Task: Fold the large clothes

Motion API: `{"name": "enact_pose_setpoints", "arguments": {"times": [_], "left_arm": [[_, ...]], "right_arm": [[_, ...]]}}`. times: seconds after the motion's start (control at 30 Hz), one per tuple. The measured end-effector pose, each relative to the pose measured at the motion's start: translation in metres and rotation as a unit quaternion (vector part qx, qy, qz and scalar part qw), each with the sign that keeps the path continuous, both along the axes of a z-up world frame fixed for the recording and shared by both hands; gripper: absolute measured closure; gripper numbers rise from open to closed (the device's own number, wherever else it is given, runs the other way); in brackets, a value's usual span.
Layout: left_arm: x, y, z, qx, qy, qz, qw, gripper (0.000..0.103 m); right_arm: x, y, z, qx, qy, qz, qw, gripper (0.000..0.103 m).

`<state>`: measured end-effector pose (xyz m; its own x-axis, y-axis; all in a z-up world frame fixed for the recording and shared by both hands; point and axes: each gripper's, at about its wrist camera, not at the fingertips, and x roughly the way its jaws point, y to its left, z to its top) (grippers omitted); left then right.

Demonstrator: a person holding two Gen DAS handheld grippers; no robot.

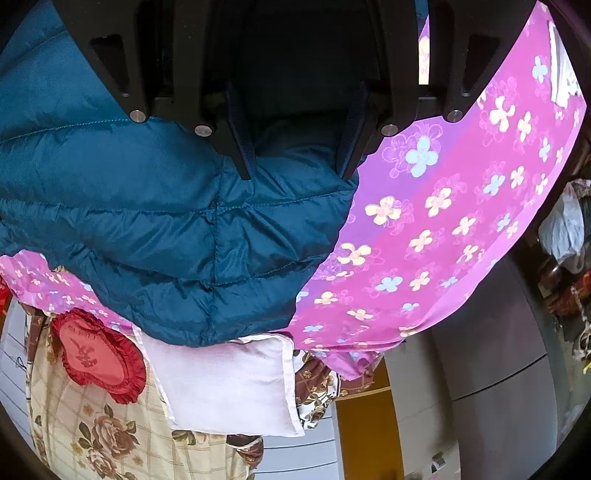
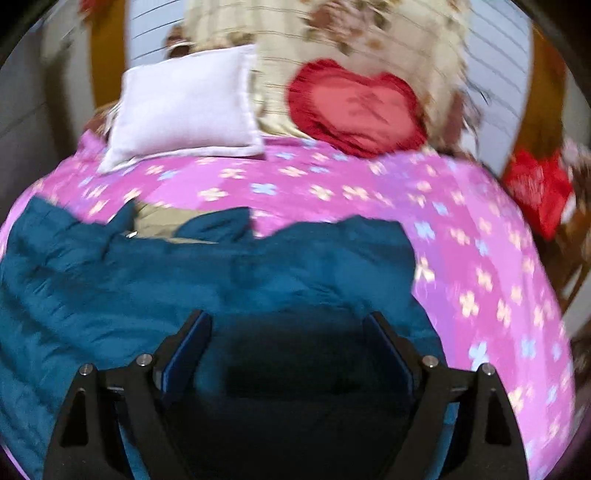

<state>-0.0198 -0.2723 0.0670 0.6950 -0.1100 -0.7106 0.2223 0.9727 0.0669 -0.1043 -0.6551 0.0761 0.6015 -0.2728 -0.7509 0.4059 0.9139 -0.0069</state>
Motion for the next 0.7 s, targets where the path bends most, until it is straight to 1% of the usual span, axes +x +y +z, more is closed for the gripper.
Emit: {"name": "enact_pose_setpoints", "arguments": {"times": [0.07,0.17,0.23,0.37,0.47,0.57,0.7], "left_arm": [[0.0,0.0,-0.001,0.0,-0.001,-0.002,1.0,0.076],[0.002,0.001,-0.003,-0.006,0.001,-0.003,1.0,0.076],[0.002,0.0,-0.003,-0.007,0.002,-0.004,1.0,0.076],[0.001,0.001,-0.004,-0.01,0.004,-0.005,0.9999,0.076],[0.002,0.002,-0.004,-0.016,0.008,-0.004,0.9998,0.076],[0.003,0.003,-0.004,-0.02,0.009,-0.003,0.9998,0.076],[0.001,0.002,-0.004,-0.016,0.005,-0.003,0.9998,0.076]], "right_arm": [[0.005,-0.005,-0.011,0.011,0.008,-0.008,1.0,0.012],[0.008,-0.003,-0.021,0.005,0.008,-0.011,1.0,0.011],[0.009,-0.004,-0.026,0.012,0.007,-0.015,1.0,0.01],[0.003,-0.002,-0.019,0.011,0.011,-0.021,1.0,0.01],[-0.021,0.006,-0.001,0.021,-0.013,-0.014,1.0,0.01],[-0.052,0.016,0.011,0.017,-0.022,-0.006,1.0,0.01],[-0.085,0.016,0.009,0.002,-0.018,-0.019,1.0,0.01]]}}
